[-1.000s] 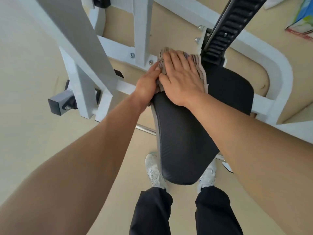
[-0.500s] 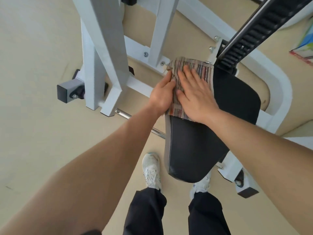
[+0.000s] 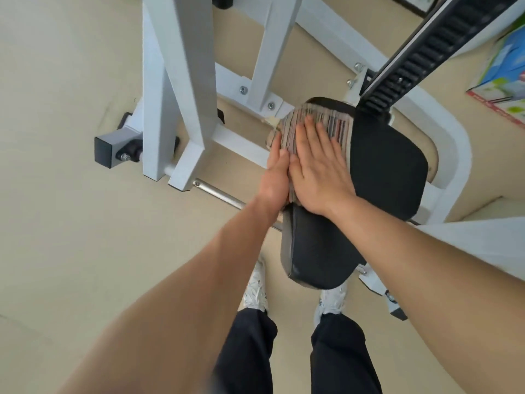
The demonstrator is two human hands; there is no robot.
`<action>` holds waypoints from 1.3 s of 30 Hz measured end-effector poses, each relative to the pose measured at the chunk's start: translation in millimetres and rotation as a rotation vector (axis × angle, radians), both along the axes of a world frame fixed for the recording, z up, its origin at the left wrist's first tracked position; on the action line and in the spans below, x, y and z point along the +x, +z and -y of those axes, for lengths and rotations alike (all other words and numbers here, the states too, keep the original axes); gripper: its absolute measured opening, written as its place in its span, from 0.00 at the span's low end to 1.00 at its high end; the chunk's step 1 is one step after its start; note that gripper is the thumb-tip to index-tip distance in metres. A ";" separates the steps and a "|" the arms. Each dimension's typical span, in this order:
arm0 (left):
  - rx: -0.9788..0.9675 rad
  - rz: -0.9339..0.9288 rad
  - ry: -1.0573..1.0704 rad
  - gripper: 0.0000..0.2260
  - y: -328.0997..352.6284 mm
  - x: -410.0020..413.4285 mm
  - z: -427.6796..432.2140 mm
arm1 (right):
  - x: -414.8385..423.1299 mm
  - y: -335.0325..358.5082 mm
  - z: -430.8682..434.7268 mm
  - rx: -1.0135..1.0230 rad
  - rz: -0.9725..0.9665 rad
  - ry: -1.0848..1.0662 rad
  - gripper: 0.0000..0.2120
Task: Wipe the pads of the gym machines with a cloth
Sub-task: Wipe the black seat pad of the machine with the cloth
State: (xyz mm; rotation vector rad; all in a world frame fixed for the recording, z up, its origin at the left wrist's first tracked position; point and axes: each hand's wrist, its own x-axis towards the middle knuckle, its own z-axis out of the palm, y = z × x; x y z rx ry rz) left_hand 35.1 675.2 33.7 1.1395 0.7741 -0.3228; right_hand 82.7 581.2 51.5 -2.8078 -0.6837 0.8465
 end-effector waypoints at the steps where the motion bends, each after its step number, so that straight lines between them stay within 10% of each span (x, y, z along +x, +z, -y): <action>1: -0.007 -0.015 -0.009 0.24 5.1 -17.1 8.1 | -16.9 6.7 6.9 0.002 0.001 0.020 0.30; 11: 0.009 0.028 -0.109 0.36 1.6 -69.6 29.9 | -47.4 12.8 42.3 0.035 -0.029 0.104 0.30; 17: 0.169 0.050 -0.100 0.32 -9.9 -14.7 14.1 | 1.0 -12.8 15.3 0.035 0.010 0.042 0.29; 27: 0.067 -0.021 -0.150 0.27 27.1 -149.1 62.2 | -135.9 37.6 74.8 0.018 0.070 0.079 0.29; 32: 0.585 -0.058 -0.451 0.25 54.5 -175.5 70.0 | -170.5 36.1 102.6 0.047 0.104 0.126 0.29; 39: 1.196 0.203 -1.073 0.26 49.4 -169.8 48.2 | -222.4 24.1 73.3 0.206 0.086 -0.551 0.34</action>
